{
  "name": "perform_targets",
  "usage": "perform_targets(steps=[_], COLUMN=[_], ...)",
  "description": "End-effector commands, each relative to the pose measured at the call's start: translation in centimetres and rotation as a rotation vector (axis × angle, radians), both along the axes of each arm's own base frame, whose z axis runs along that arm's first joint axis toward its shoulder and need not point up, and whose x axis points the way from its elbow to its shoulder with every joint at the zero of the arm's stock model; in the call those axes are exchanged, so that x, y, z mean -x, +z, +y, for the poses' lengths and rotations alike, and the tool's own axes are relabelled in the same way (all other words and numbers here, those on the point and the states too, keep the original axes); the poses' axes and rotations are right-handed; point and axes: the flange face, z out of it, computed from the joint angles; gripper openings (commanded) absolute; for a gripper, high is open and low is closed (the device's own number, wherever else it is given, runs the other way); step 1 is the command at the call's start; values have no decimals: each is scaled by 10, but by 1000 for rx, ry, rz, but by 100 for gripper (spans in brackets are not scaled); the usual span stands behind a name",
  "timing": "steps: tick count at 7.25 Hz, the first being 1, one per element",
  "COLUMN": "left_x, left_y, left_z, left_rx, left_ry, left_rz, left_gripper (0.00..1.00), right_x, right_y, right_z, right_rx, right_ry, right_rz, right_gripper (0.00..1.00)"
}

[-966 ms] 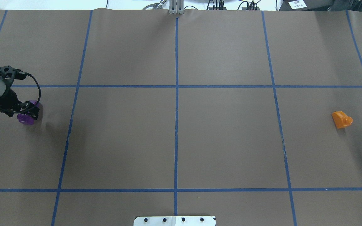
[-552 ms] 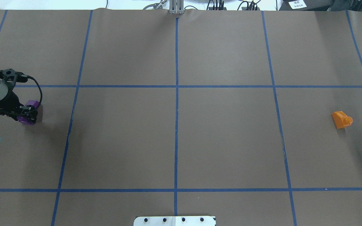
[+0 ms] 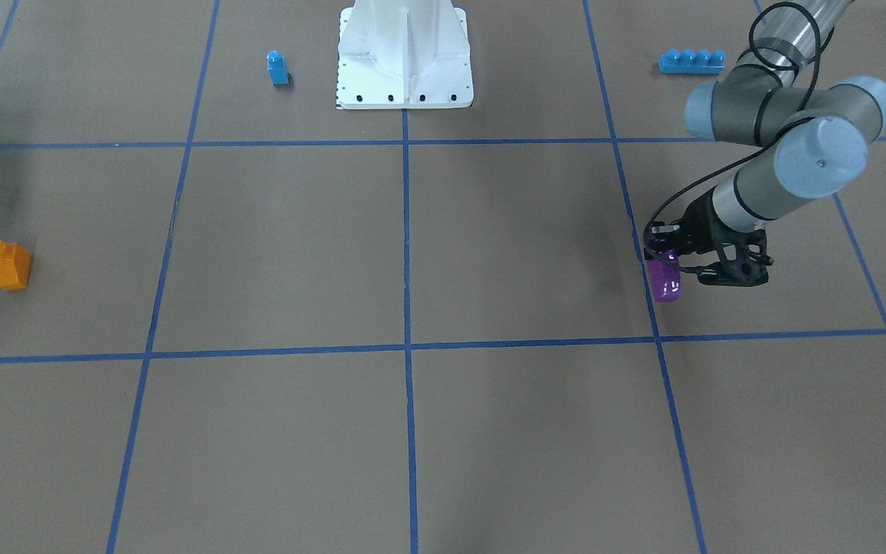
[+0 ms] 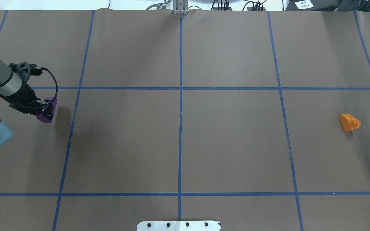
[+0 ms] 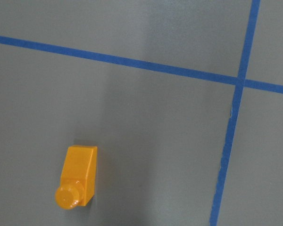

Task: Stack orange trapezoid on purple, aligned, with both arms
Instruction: 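Carry the purple block with the left gripper to the table center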

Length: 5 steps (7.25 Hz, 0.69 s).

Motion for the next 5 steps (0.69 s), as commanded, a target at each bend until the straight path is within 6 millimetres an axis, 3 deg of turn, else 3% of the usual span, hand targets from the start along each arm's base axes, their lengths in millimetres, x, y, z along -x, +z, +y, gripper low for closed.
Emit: perform_targets(steps=[1, 3, 4, 5], left_x=[-94, -186, -230, -260], left_y=[-104, -184, -221, -244], left_z=[22, 45, 45, 37], left_rx=[11, -50, -35, -6], left_ry=[-33, -24, -55, -62], left_rz=[41, -35, -68, -85], left_gripper=[0, 0, 0, 0], right_x=[1, 4, 4, 5], right_y=[-1, -2, -2, -2], right_z=[-1, 0, 0, 0], right_rx=[-3, -2, -2, -1], right_ry=[-2, -7, -7, -8], right_rz=[1, 0, 0, -1], right_gripper=[100, 100, 100, 100])
